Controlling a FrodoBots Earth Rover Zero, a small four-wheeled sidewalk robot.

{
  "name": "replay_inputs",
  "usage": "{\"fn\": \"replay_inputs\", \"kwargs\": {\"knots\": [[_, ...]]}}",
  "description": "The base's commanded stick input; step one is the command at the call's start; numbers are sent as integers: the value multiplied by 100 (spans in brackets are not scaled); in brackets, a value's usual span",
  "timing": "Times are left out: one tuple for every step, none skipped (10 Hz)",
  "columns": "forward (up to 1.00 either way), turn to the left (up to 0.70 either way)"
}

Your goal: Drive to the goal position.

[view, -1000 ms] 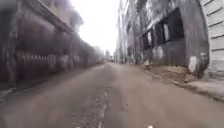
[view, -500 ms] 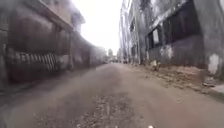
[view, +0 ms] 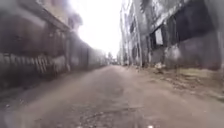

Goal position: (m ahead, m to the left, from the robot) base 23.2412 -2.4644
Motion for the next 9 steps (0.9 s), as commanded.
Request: {"fn": "replay_inputs", "kwargs": {"knots": [[100,0],[100,0],[100,0],[100,0],[100,0],[100,0],[100,0],[100,0],[100,0]]}}
